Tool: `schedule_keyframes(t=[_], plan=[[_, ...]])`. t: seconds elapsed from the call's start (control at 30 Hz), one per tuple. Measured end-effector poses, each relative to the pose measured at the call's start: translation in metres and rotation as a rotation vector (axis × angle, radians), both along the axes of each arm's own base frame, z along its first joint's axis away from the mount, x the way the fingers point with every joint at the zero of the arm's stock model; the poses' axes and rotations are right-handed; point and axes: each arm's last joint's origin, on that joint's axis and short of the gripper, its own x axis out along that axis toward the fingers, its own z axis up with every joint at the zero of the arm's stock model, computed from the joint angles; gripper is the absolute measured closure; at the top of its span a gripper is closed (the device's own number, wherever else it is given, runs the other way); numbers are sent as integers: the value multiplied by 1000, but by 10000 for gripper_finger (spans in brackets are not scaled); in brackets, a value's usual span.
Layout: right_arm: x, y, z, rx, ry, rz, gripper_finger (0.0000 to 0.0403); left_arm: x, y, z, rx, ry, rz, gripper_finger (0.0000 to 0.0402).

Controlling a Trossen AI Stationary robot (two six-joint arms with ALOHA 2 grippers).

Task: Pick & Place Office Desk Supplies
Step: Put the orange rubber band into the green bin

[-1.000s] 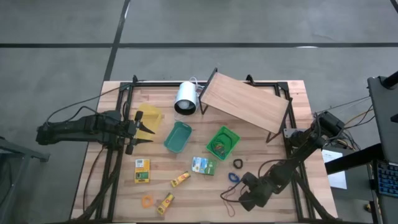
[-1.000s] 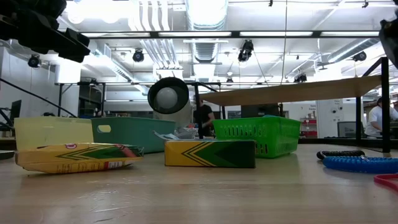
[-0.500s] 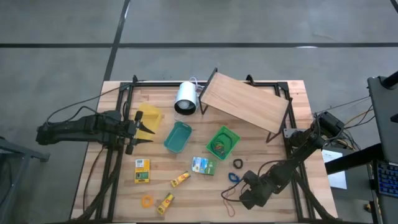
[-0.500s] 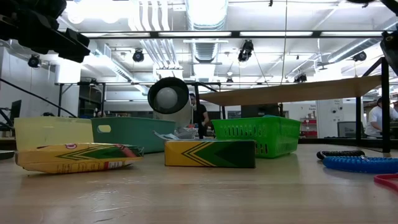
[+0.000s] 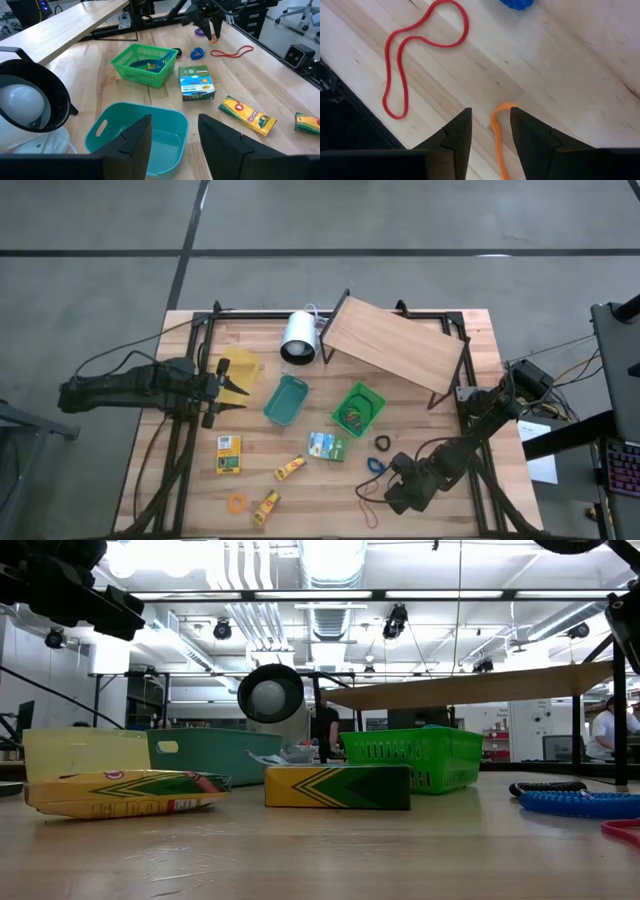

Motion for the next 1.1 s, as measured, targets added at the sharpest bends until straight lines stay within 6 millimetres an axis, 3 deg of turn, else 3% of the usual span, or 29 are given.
schedule_keyframes(t=[0.57,1.1], plan=[[4,7,-13,31,19,43,258,0,0,0,0,0,0,238],[3,8,-13,65,55,79,302,0,0,0,0,0,0,238]])
